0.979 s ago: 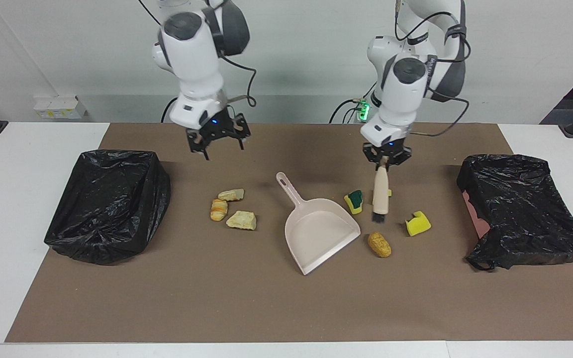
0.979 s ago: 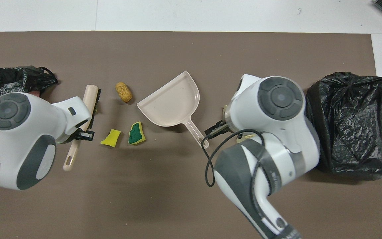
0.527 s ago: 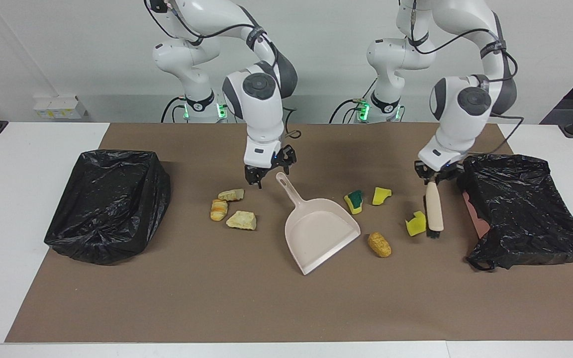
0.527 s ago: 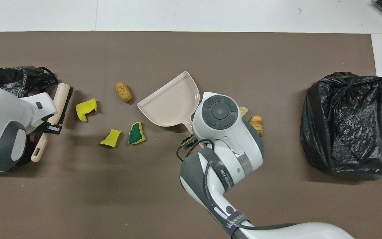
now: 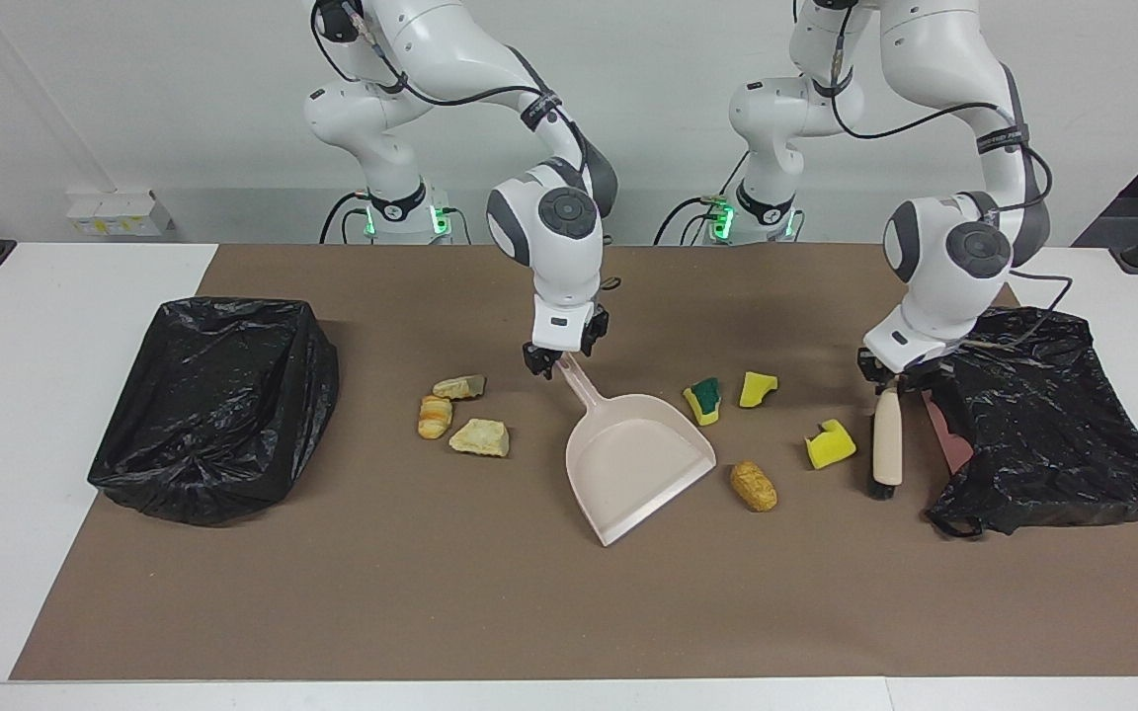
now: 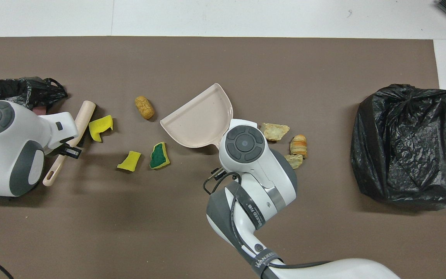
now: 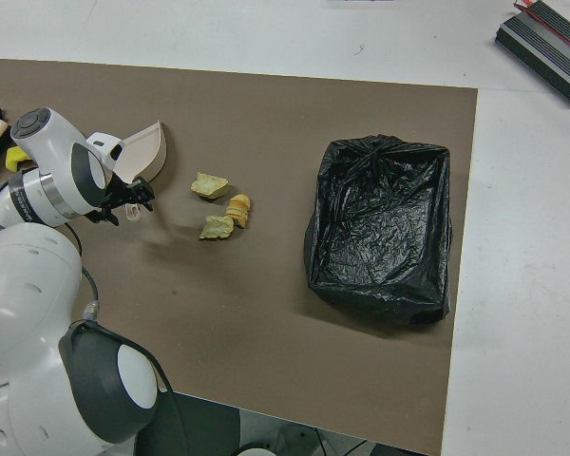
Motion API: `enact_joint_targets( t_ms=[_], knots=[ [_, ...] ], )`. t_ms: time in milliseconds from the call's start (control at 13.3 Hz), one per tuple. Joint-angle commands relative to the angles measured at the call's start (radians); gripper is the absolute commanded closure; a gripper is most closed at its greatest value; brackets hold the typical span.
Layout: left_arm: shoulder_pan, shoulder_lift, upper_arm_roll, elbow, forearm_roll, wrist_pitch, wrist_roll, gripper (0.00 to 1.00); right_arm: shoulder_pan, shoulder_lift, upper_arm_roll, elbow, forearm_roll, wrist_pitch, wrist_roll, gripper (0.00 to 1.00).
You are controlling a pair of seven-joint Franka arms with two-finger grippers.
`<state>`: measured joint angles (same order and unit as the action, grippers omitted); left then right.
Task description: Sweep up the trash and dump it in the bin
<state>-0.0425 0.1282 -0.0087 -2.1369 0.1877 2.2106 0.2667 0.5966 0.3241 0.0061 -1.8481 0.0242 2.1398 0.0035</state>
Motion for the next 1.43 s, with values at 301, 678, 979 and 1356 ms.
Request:
enact_joint_targets(
  t_ms=[301,678,979,1356],
  knots=[
    [-0.076,0.02,0.007,0.043,-0.048,0.092,0.029,1.0,-0.013,0.004,0.003,0.035,-0.017,0.011,-0.143,1.0],
    [-0.123,0.165,0.007,0.212,-0.033,0.075,0.146,1.0,-0.066,-0.091,-0.005,0.033,-0.021,-0.085,-0.438,1.0],
    [-0.161,0.145,0.01,0.187,-0.036,-0.009,0.317,1.0,-0.101,-0.232,-0.008,-0.07,-0.061,-0.216,-0.713,1.0],
    [-0.148,0.125,0.007,0.155,-0.037,-0.012,0.645,1.0,-0.074,-0.301,-0.003,-0.235,-0.082,-0.138,-0.783,1.0]
  ],
)
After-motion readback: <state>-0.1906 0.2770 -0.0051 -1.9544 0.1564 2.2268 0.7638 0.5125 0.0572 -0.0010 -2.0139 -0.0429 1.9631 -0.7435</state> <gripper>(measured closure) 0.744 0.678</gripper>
